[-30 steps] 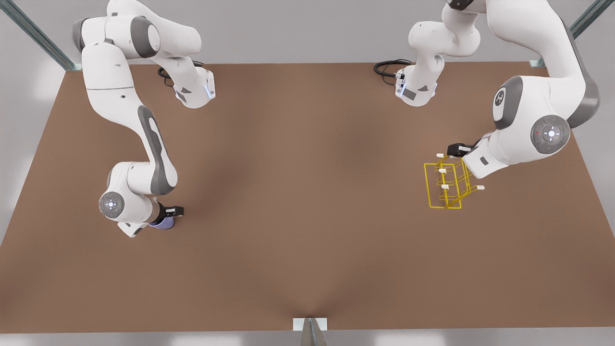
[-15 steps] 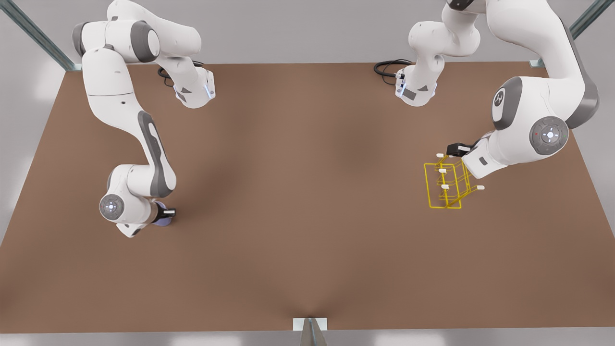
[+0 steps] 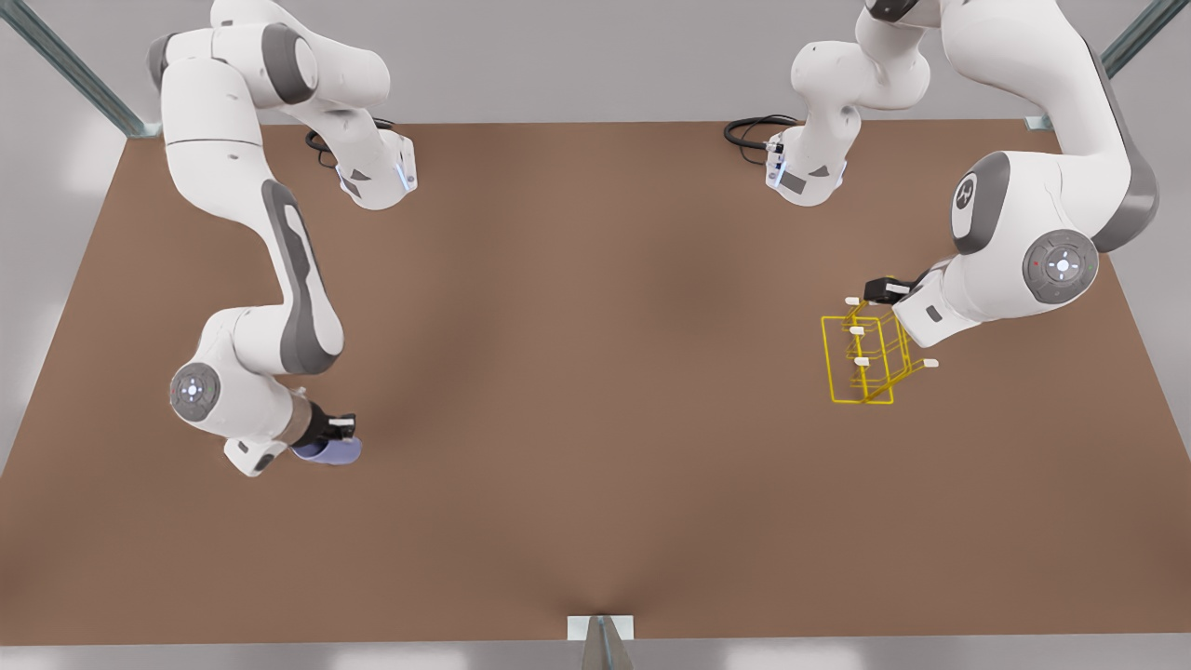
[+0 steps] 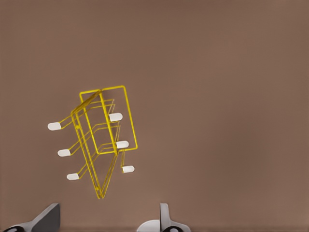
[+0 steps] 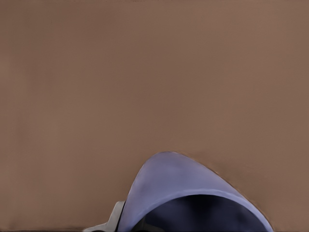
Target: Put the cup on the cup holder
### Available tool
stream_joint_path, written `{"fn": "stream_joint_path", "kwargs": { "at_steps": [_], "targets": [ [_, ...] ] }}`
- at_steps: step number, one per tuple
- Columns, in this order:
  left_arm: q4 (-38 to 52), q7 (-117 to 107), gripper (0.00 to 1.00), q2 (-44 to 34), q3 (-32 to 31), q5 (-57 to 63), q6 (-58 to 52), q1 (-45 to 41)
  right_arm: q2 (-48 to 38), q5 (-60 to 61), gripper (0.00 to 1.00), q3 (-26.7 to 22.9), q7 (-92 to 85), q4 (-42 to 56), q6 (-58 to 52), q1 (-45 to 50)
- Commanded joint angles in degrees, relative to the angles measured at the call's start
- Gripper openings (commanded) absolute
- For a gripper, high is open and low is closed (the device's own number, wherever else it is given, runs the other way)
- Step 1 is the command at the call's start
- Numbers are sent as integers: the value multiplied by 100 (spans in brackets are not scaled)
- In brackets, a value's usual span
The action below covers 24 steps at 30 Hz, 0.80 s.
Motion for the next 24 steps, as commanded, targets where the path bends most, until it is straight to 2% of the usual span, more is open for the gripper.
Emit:
{"fn": "stream_joint_path", "kwargs": {
  "at_steps": [1,2,4,6,8,9,10,12,15,16,20,23,24],
  "targets": [
    [4,4,100,-6,9,2,-42,0,26,1419,21,346,63,37,-113,23],
    [4,4,100,-6,9,2,-51,0,61,1850,21,530,63,37,19,23],
    [4,4,100,-6,9,2,-51,0,131,3572,21,820,63,37,300,23],
    [4,-4,100,-15,0,2,-121,0,448,4865,21,829,55,388,291,400],
    [4,-4,100,3,0,2,-130,0,1230,5041,21,829,459,1372,326,937],
    [4,-4,100,3,0,2,-130,0,1362,5050,21,829,477,1514,905,1270],
    [4,-4,100,3,0,2,-121,0,1511,5146,21,1013,512,1566,1320,1473],
    [4,-4,100,3,0,2,-121,0,2109,5252,21,1716,915,2155,1373,1456],
    [-5,-13,100,11,0,2,-112,0,2408,5252,21,2253,1074,2261,1574,1500],
    [4,-13,100,38,0,2,-112,0,2557,5234,21,2385,986,2287,1934,1710],
    [4,-13,100,38,0,2,-121,0,3550,5217,21,2368,1522,3412,2796,2703],
    [4,-13,100,29,0,2,-139,0,3823,5182,21,2324,1575,3447,2875,2827],
    [4,-31,100,29,0,2,-139,0,3867,5173,21,2069,1645,3456,2884,3011]
  ]
}}
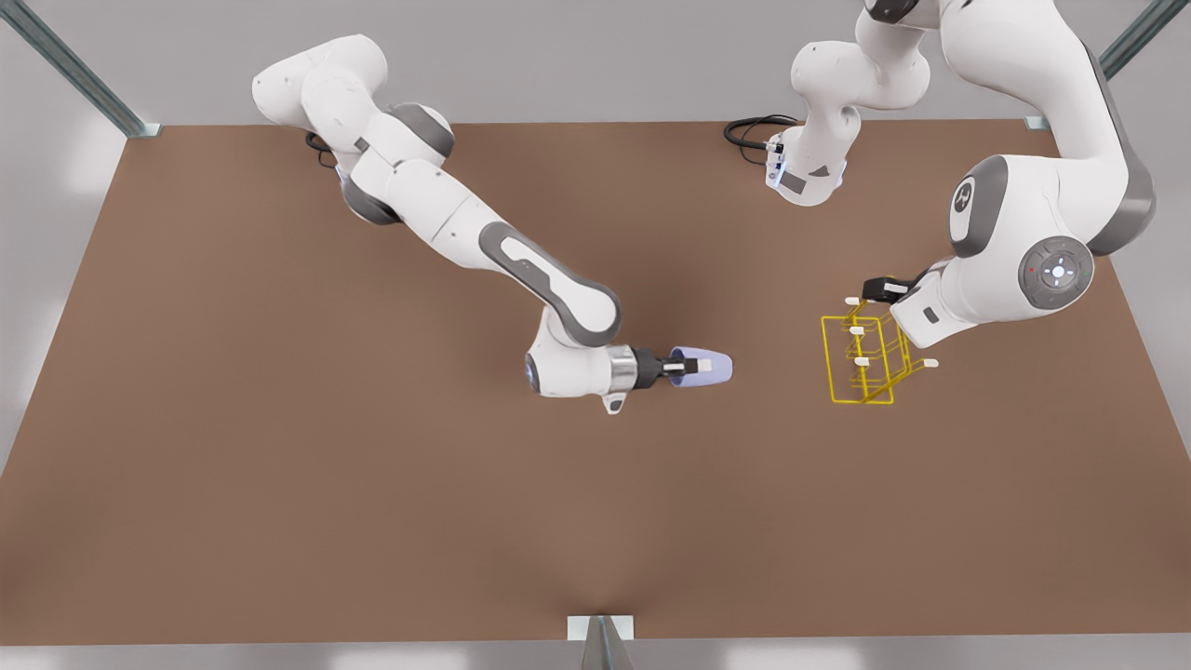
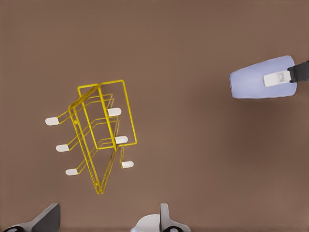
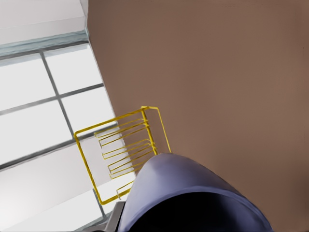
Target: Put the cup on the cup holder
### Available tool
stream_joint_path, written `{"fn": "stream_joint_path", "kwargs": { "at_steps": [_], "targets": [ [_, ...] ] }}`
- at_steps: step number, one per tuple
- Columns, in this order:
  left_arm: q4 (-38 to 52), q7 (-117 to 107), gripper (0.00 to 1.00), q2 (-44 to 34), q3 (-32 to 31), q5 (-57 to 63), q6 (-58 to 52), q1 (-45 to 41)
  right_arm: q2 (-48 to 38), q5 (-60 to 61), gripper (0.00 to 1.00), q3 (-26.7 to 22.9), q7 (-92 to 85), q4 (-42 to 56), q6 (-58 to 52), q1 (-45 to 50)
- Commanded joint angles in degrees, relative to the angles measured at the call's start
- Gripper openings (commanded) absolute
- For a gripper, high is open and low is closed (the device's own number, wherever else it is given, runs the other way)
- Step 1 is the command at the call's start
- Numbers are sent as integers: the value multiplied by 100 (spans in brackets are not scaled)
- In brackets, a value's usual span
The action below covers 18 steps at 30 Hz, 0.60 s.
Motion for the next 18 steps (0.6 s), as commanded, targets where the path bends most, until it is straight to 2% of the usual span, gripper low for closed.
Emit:
{"fn": "stream_joint_path", "kwargs": {
  "at_steps": [1,5,6,7,9,12,13,16,17,18],
  "targets": [
    [32,-65,100,-24,2,3,-19,-1,61,-99,21,-517,1533,165,427,340],
    [49,-100,100,-59,2,3,-124,-1,246,-134,21,-579,1639,200,427,393],
    [49,-109,100,-59,-6,3,-168,-1,281,-134,46,-579,1648,192,418,402],
    [49,-109,100,-50,2,-6,-159,-1,263,-178,100,-588,1648,192,418,393],
    [58,-100,100,-24,2,-6,-159,-1,149,-802,100,-615,2298,200,198,323],
    [76,-328,100,-50,-42,-50,-159,-1,-123,-943,100,-773,2246,-115,-118,33],
    [84,-495,100,-59,-59,-76,-168,-80,-510,-934,100,-747,1895,-845,-127,-186],
    [84,-917,100,-15,-472,-76,-379,-115,-1503,-960,100,-773,1429,-2014,-953,-916],
    [84,-1295,100,2,-578,-76,-440,-124,-1986,-1276,100,-790,1332,-2550,-1006,-1188],
    [67,-1839,100,20,-666,-76,-467,-229,-2565,-2241,100,-1203,1332,-2902,-1023,-1180]
  ]
}}
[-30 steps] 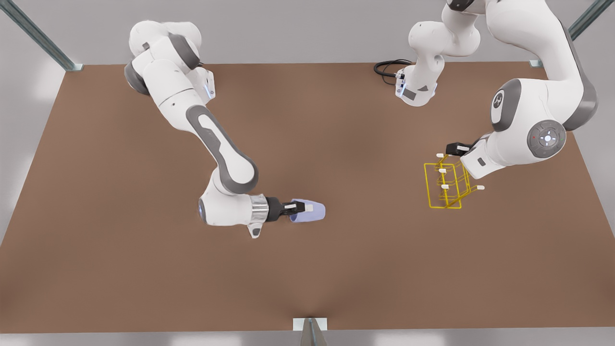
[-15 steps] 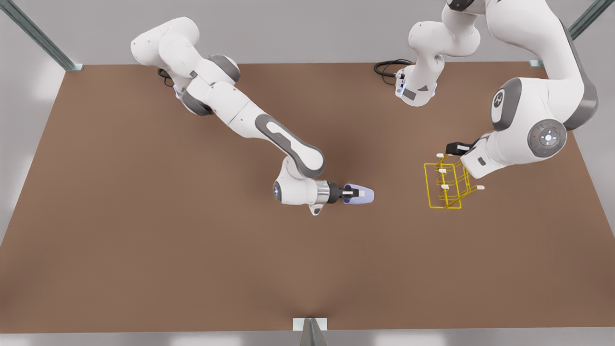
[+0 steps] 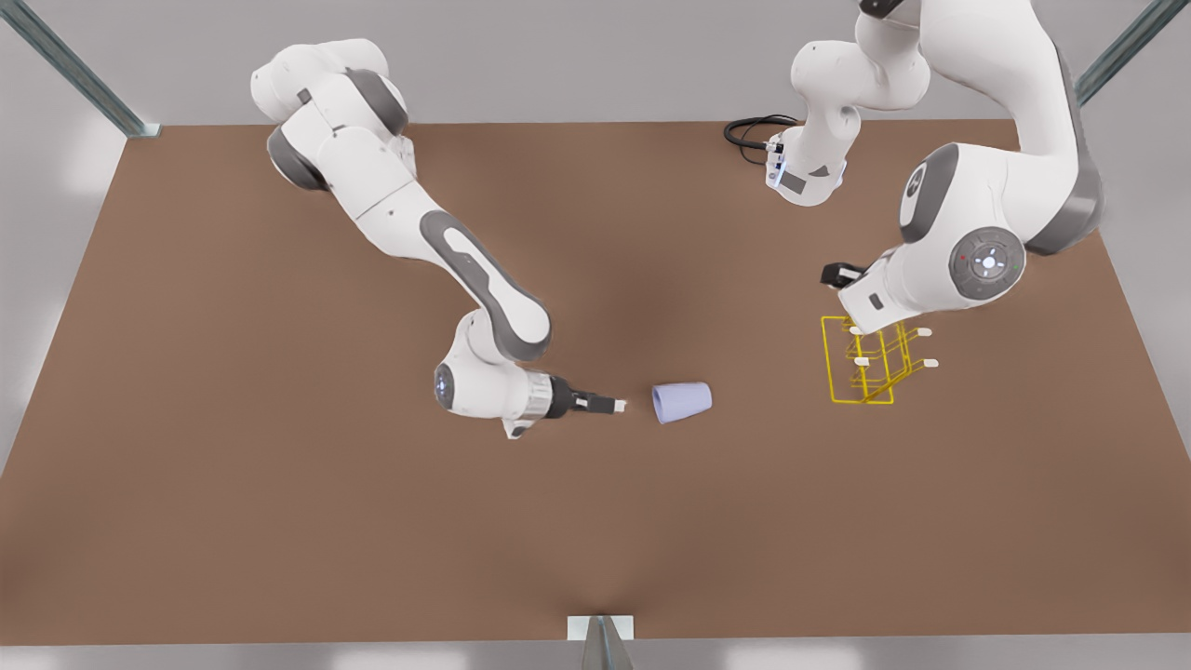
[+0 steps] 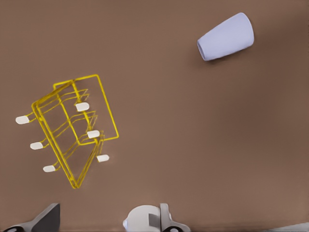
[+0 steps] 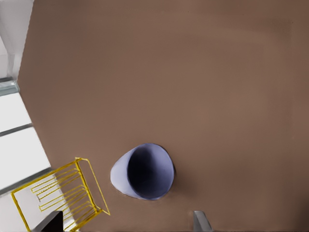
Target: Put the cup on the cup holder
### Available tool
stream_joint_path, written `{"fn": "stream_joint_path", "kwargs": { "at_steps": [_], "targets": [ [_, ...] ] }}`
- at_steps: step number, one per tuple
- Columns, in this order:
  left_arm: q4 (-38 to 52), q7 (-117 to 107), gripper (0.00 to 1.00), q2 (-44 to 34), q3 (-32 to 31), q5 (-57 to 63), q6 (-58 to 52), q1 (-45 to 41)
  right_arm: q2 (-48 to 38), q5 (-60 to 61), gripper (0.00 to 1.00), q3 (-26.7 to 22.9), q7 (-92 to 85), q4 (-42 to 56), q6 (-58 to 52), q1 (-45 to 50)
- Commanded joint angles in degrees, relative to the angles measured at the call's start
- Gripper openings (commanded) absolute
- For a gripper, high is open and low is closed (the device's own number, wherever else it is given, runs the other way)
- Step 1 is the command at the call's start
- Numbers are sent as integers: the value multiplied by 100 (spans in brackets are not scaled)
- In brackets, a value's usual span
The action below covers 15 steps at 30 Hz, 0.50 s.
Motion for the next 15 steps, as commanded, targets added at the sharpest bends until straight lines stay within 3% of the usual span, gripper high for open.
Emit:
{"fn": "stream_joint_path", "kwargs": {
  "at_steps": [1,2,4,5,6,7,8,9,10,12,15],
  "targets": [
    [-36,-3412,100,134,-134,-66,-35,-256,-776,-1445,100,-503,217,-405,-1200,-300],
    [-133,-5756,100,371,-143,-102,586,-581,-1005,-2224,100,-961,190,-203,-2247,-494],
    [-221,-10979,100,1416,-160,-58,2511,-961,-1472,-3379,100,-1673,190,392,-3135,-846],
    [-55,-12459,100,1953,-160,-49,2987,-1013,-1454,-3450,100,-1867,190,1377,-4187,-1066],
    [734,-13777,100,2524,-108,-23,3226,-1031,-1698,-3930,100,-1868,-72,1854,-5184,-1304],
    [860,-14624,100,2640,-99,-49,3664,-943,-2218,-4706,100,-1938,-873,1399,-5238,-1400],
    [764,-15546,100,2657,-99,-41,4069,-943,-2780,-4707,100,-1982,-935,608,-5115,-1664],
    [544,-16513,100,2658,-99,-67,4473,-899,-3747,-4724,100,-1991,-970,-824,-4246,-1743],
    [228,-16989,100,2473,-108,-111,4974,-750,-3916,-4733,100,-1938,-979,-1152,-4078,-1919],
    [-80,-17094,100,2420,-108,-541,5484,-750,-3705,-4926,100,-910,-979,-845,-4227,-2736],
    [-300,-17701,100,2411,-134,-744,6064,-750,-3423,-4988,100,-883,-917,-291,-4403,-2587]
  ]
}}
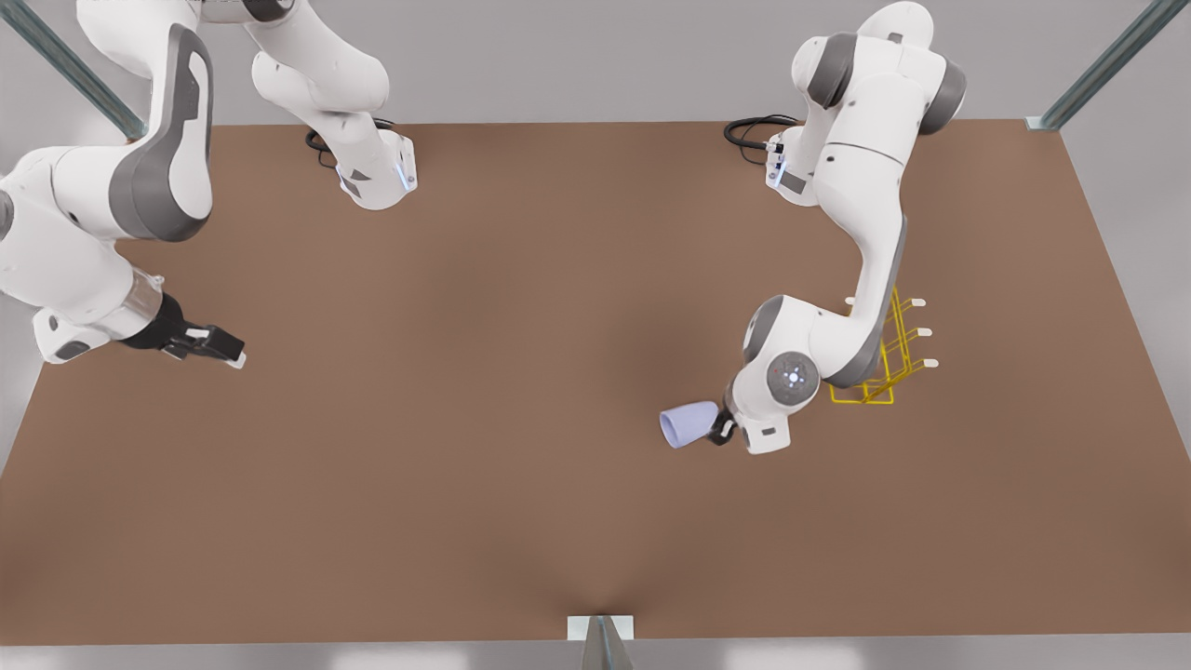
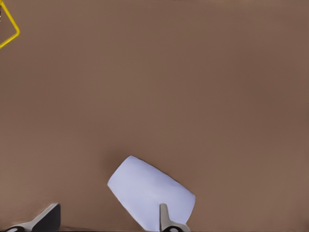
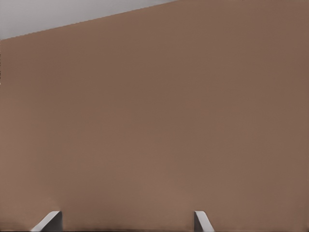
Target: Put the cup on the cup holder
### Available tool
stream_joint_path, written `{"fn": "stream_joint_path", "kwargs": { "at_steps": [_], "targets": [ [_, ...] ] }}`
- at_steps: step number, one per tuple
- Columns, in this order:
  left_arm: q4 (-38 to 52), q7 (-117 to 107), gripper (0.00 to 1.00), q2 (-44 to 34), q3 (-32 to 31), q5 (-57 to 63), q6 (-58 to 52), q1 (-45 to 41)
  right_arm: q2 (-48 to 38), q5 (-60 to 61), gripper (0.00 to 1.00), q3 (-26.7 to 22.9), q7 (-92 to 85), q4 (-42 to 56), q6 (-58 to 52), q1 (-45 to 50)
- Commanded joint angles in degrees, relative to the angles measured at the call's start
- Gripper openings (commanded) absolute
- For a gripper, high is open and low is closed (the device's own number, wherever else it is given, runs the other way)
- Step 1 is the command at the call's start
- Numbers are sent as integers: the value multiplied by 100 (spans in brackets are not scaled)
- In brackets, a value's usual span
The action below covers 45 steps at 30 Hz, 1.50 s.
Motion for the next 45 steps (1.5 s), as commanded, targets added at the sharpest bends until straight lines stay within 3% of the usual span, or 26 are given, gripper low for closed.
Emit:
{"fn": "stream_joint_path", "kwargs": {
  "at_steps": [1,7,24,45],
  "targets": [
    [-134,-9529,100,32,-23,-271,1816,-8,100,-230,100,45,-562,194,-472,68],
    [-309,-9582,100,287,-32,-253,2405,-87,135,-230,100,54,-536,194,-481,68],
    [-608,-9451,100,560,-164,-183,2616,36,241,-248,100,54,-562,273,-437,68],
    [-591,-4793,100,806,-172,-165,2563,80,267,-230,100,62,-544,282,-428,76]
  ]
}}
